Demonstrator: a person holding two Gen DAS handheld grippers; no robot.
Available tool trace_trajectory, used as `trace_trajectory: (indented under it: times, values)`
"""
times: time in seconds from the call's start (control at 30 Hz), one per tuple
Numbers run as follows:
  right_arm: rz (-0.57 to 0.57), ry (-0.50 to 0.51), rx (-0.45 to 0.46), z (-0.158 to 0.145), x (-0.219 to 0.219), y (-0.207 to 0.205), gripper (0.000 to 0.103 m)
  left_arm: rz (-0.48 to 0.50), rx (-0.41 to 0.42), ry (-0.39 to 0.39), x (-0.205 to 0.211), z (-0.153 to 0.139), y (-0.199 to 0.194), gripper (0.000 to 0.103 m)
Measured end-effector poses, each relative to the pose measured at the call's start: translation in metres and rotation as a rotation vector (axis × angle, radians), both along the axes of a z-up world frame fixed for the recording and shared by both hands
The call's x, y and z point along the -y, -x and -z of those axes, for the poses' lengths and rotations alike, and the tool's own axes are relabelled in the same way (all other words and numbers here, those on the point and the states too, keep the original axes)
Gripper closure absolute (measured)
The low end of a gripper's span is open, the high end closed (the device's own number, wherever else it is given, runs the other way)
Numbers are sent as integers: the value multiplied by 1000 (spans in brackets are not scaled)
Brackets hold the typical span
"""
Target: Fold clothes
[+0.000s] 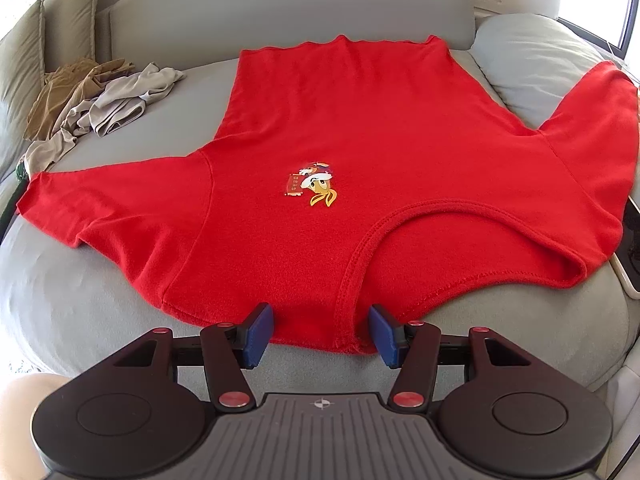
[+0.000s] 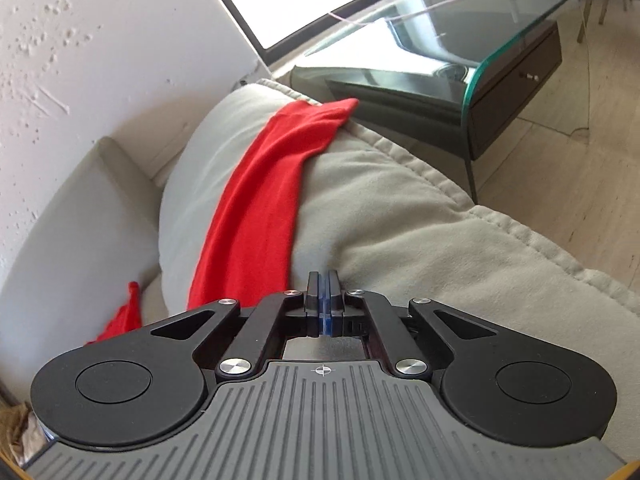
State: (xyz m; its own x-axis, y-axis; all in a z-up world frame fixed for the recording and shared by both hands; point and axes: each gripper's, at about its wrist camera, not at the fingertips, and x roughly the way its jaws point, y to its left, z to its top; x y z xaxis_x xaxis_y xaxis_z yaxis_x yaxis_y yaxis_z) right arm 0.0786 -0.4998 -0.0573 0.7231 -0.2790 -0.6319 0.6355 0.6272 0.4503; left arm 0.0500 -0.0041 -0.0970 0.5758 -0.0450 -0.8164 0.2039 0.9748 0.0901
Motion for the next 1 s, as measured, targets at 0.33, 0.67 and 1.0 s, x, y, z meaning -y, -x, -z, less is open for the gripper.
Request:
trace_trajectory:
  times: [0.33, 0.67, 1.0]
  values:
    - [34, -253, 122, 26, 11, -3, 91, -4, -2, -8, 2, 0, -2, 50]
    - [-1, 34, -29, 7, -5, 0, 103, 7, 10, -11, 2, 1, 0, 50]
    - [-591, 22, -96, -14, -173, 13, 48, 6, 146, -1, 7, -23, 7, 47]
